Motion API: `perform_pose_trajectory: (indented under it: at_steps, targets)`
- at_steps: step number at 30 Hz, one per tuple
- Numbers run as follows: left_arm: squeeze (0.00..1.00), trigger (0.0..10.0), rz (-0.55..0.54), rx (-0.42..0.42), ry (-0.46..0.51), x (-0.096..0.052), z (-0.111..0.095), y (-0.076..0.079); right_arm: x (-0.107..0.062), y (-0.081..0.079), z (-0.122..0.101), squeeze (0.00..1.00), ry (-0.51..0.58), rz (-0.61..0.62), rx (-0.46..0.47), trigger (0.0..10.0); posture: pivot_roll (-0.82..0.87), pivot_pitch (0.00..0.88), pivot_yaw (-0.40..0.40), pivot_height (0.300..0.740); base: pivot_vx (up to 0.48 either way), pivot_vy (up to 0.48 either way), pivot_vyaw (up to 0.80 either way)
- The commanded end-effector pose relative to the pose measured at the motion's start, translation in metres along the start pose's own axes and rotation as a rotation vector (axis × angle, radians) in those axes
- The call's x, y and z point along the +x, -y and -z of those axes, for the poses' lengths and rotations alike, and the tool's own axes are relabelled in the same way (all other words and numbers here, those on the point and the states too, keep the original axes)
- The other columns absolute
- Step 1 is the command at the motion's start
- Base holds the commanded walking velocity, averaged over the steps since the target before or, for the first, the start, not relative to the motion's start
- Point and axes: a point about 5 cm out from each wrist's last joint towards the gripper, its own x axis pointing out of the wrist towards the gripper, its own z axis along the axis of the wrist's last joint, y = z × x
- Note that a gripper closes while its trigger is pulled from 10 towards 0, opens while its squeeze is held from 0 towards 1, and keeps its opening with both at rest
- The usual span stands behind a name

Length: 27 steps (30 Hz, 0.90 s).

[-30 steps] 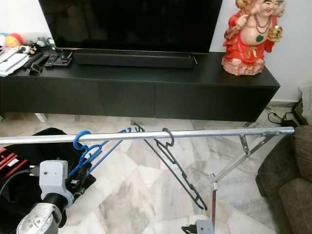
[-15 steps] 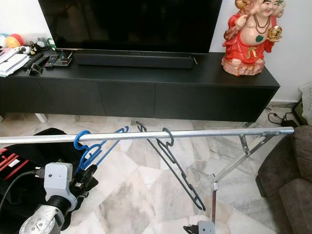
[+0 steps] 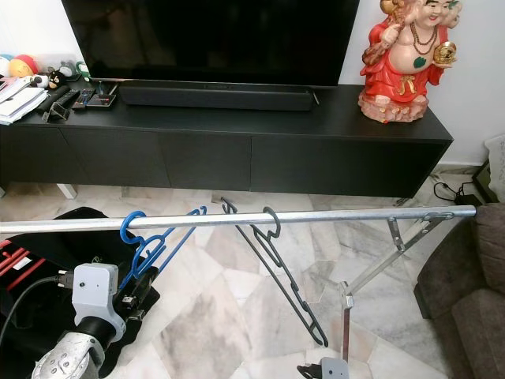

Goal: Hang hanger

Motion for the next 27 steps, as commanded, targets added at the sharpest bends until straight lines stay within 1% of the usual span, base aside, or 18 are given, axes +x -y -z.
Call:
perform_pose_trajectory:
  at_steps: [1,27]
  targets:
    - [0.00,10.0,0.005,-0.013,-0.002,-0.0006,0.0021,-0.0006,-0.0007,0.0010,0.0035,0.00,-0.013,0.006,0.006,10.0,0.02,0.123,-0.009,0.740,-0.259,0.000,0.00]
    - [0.00,10.0,0.005,-0.006,0.003,-0.0010,0.0021,-0.0003,-0.0008,0.0014,0.0040,0.00,-0.016,0.004,-0.002,10.0,0.02,0.130,-0.008,0.740,-0.287,0.000,0.00]
